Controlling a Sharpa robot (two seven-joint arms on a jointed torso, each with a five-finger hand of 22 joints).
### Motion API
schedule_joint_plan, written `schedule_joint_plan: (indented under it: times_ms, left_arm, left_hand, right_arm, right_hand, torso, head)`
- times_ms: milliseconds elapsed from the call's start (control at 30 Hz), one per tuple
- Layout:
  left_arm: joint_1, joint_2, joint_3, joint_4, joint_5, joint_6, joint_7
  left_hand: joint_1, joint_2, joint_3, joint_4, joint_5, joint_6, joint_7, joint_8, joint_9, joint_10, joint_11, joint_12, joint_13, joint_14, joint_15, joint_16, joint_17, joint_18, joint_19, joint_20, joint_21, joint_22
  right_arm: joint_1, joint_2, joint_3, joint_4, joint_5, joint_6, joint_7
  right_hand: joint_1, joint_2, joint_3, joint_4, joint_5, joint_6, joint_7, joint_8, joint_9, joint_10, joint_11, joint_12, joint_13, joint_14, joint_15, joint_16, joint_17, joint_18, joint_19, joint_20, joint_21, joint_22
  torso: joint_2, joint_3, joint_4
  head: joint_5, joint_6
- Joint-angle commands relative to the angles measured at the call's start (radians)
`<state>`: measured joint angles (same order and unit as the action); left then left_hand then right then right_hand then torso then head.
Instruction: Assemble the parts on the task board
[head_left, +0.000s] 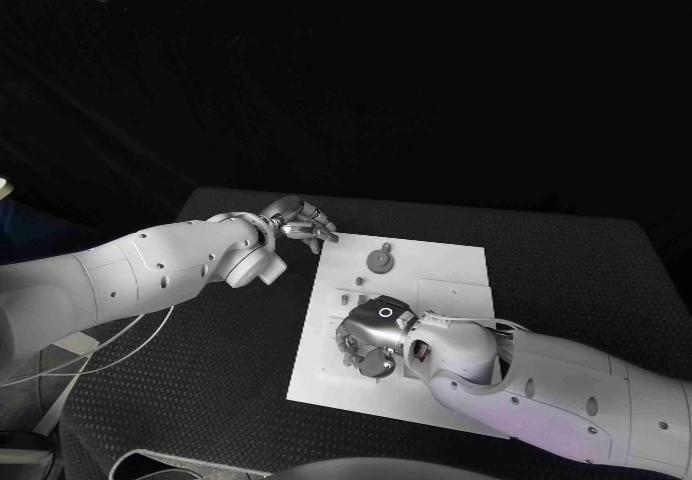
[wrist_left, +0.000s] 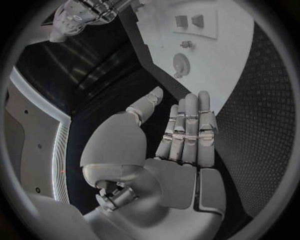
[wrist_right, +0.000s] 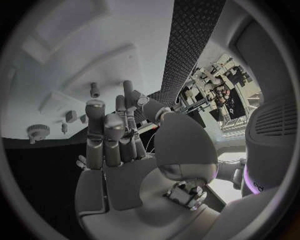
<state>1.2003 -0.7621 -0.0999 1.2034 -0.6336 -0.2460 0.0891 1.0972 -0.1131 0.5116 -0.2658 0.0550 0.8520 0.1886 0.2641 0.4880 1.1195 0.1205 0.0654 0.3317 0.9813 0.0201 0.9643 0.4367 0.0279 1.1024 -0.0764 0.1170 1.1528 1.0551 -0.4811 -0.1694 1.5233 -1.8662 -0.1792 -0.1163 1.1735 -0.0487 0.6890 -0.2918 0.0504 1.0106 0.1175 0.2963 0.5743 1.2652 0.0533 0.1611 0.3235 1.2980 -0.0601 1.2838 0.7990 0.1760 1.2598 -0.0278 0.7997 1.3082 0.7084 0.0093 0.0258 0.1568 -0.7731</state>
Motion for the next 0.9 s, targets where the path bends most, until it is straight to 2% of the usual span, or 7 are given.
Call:
schedule_joint_plan:
  times_ms: [33, 233, 467, 900]
  left_arm:
    - [0.002, 0.002, 0.001, 0.001, 0.006, 0.01, 0.005]
    - [0.002, 0.001, 0.001, 0.001, 0.006, 0.01, 0.004]
    - [0.002, -0.001, 0.001, 0.002, 0.006, 0.01, 0.004]
    - [0.002, -0.002, 0.001, 0.002, 0.006, 0.011, 0.004]
  left_hand:
    - [-0.006, 0.0, -0.004, 0.002, -0.002, -0.007, 0.001, 0.005, -0.001, 0.0, 0.006, 0.005, 0.001, -0.001, 0.0, -0.006, 0.001, 0.012, 0.005, -0.002, -0.004, -0.001]
    - [-0.006, 0.0, -0.004, 0.002, -0.002, -0.007, 0.001, 0.005, -0.002, 0.0, 0.006, 0.005, 0.001, -0.001, 0.0, -0.006, 0.002, 0.012, 0.006, -0.002, -0.004, -0.001]
    - [-0.006, 0.0, -0.004, 0.002, -0.002, -0.007, 0.001, 0.005, -0.002, 0.0, 0.006, 0.005, 0.002, -0.001, 0.0, -0.006, 0.002, 0.012, 0.005, -0.002, -0.005, -0.001]
    - [-0.006, 0.0, -0.004, 0.002, -0.002, -0.007, 0.001, 0.006, -0.002, 0.0, 0.006, 0.005, 0.002, -0.001, 0.0, -0.007, 0.002, 0.012, 0.006, -0.002, -0.005, -0.001]
  right_arm:
    - [-0.003, -0.001, -0.002, -0.001, -0.023, -0.013, 0.001]
    - [-0.005, -0.005, -0.002, 0.005, -0.028, -0.029, -0.002]
    - [-0.005, -0.008, -0.002, 0.003, -0.03, -0.012, -0.004]
    - [-0.005, -0.009, -0.001, 0.0, -0.05, -0.009, -0.014]
  right_hand:
    - [0.007, 0.014, 0.004, -0.001, 0.003, 0.01, 0.001, 0.003, 0.012, 0.046, -0.016, 0.002, 0.001, -0.009, -0.014, 0.003, 0.0, 0.086, -0.002, -0.003, 0.002, 0.02]
    - [0.008, 0.014, 0.004, -0.001, 0.003, 0.011, 0.0, 0.004, 0.012, 0.047, -0.016, 0.002, 0.002, -0.009, -0.014, 0.003, 0.0, 0.086, -0.002, -0.003, 0.003, 0.02]
    - [0.009, 0.013, 0.004, -0.001, 0.003, 0.011, 0.0, 0.004, 0.012, 0.047, -0.016, 0.002, 0.002, -0.009, -0.014, 0.003, 0.0, 0.086, -0.002, -0.003, 0.003, 0.02]
    - [0.009, 0.012, 0.004, -0.001, 0.003, 0.012, 0.0, 0.004, 0.012, 0.047, -0.017, 0.001, 0.003, -0.009, -0.014, 0.003, 0.0, 0.086, -0.002, -0.003, 0.003, 0.02]
  torso:
    - [-0.001, -0.0005, 0.001]
    - [0.0, -0.0006, 0.0014]
    - [0.0, -0.0019, 0.0003]
    - [0.0, -0.0007, 0.0007]
  head:
    - [0.001, -0.001]
    - [0.001, -0.002]
    - [0.001, -0.001]
    - [0.0, -0.001]
